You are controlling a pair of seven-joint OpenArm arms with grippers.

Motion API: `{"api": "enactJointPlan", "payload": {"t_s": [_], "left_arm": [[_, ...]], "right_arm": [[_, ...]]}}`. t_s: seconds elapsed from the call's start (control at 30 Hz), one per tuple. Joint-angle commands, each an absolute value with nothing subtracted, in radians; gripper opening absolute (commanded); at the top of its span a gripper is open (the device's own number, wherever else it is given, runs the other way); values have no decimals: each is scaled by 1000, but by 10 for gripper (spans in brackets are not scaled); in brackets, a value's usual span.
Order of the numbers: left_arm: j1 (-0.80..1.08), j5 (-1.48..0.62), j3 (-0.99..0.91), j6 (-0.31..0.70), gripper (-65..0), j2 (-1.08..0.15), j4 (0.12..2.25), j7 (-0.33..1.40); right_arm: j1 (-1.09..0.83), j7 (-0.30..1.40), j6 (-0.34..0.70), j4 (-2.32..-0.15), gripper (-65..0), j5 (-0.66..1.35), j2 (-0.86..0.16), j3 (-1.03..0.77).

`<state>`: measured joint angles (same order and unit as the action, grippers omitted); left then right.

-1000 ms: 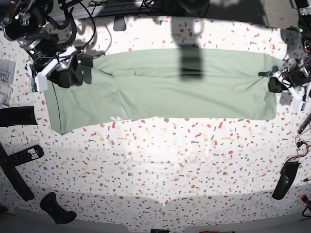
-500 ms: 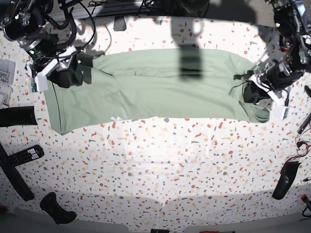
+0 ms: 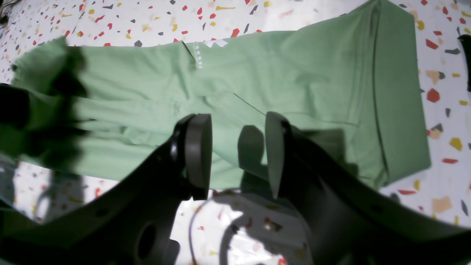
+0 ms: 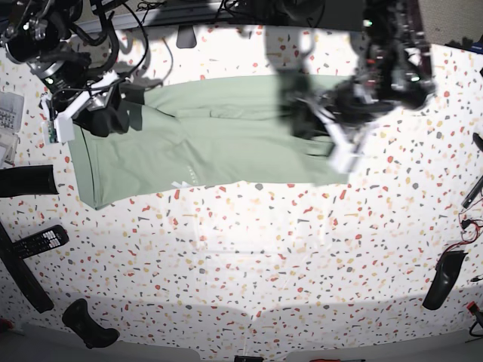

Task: Fold the T-shirt properly
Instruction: 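Lift the shirt end with the left gripper and fold it toward the right gripper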

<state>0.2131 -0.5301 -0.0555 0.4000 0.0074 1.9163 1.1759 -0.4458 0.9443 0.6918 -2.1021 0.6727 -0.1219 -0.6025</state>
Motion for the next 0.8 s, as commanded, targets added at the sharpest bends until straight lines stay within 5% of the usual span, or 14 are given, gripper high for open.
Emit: {"api": "enactJointPlan", "payload": {"t_s": [0.0,0.17,0.57,0.7,0.77], "left_arm": [[202,-513,-26,392,-650,8,1936,1127],[202,-322,101,247,-650,8,1936,994],[202,-290,152,235,-650,8,1936,963],[202,-427,153,235,-407,8,1936,963],[201,-558,160,240,-376,8,1936,963]], "right_arm": [[-443,925,698,-2122,-414,700,-130,-607],[-444,934,698,-2122,-414,701,-130,-607],[-443,936,698,-2122,-414,701,-130,-607],[-443,936,698,-2122,-414,701,-130,-607],[-443,936,698,-2122,-414,701,-130,-607]]}}
